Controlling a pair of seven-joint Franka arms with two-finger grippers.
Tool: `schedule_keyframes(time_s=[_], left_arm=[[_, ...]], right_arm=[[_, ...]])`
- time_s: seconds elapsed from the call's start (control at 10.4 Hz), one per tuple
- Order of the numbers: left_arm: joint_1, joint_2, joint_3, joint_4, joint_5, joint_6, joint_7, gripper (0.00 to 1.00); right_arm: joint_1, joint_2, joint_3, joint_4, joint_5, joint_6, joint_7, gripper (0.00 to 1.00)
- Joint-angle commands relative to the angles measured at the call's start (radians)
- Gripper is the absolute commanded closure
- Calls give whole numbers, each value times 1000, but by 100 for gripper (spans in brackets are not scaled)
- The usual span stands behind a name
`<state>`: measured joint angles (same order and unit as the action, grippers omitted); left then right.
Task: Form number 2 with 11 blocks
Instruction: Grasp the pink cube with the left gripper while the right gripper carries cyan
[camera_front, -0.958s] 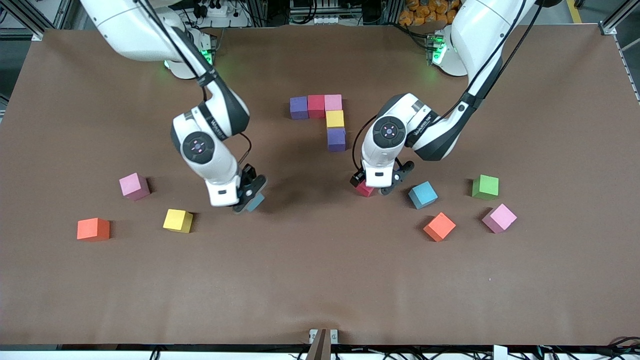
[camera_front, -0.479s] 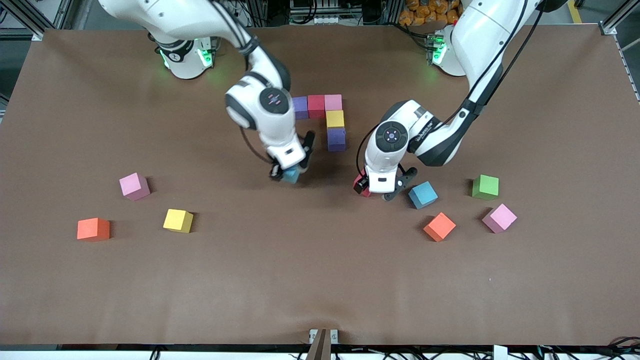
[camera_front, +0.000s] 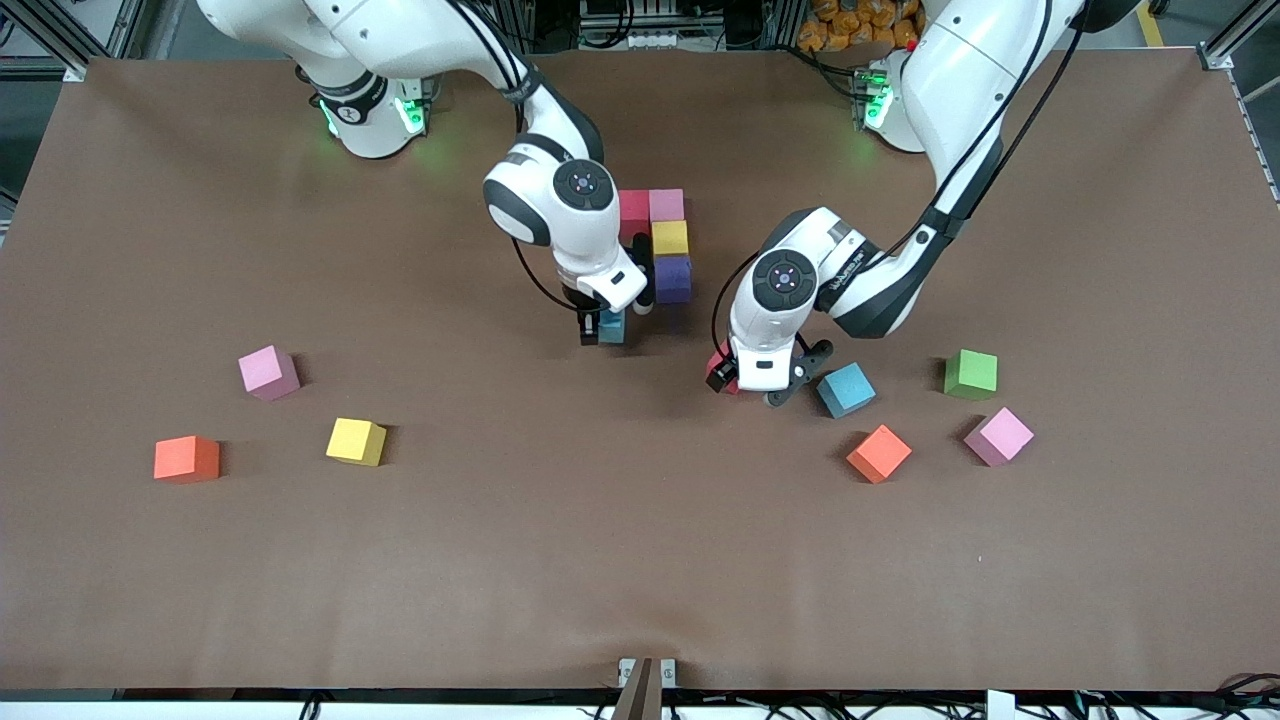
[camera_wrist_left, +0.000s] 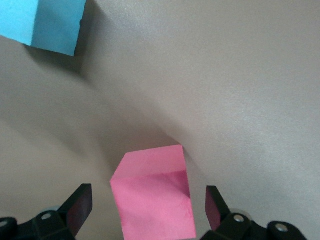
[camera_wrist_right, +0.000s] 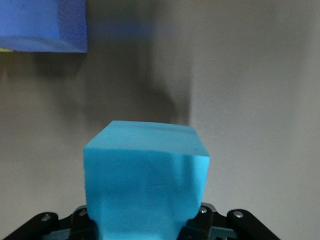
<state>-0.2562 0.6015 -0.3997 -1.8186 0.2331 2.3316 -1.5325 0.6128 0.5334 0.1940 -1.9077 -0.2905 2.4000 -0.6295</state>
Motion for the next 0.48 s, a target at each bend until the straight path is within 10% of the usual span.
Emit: schedule_keyframes(time_s=[0.0,0.38], left_arm=[[0,27,-4,16,20,23,-21,0],[0,44,-4,16,22,34,-21,10]], right_arm=[[7,14,-2,-31,113,11,-24,100],[30,7,1,-63,139,11,-35,100]])
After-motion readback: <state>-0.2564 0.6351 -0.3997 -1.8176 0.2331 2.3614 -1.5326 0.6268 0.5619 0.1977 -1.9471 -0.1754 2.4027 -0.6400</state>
